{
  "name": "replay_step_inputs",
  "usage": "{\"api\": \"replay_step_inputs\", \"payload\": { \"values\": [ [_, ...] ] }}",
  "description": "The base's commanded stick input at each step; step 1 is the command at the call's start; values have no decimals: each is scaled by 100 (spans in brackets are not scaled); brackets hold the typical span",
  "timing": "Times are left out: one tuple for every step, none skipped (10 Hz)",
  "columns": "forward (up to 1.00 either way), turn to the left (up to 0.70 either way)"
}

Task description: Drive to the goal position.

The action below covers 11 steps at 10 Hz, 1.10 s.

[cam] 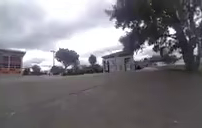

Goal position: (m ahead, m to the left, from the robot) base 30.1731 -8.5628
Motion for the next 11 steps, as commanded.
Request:
{"api": "replay_step_inputs", "payload": {
  "values": [
    [100, -27],
    [100, -27],
    [100, -27],
    [100, -27],
    [100, -25],
    [100, -17],
    [100, -9],
    [100, -2],
    [100, 0],
    [100, 0],
    [100, 0]
  ]
}}
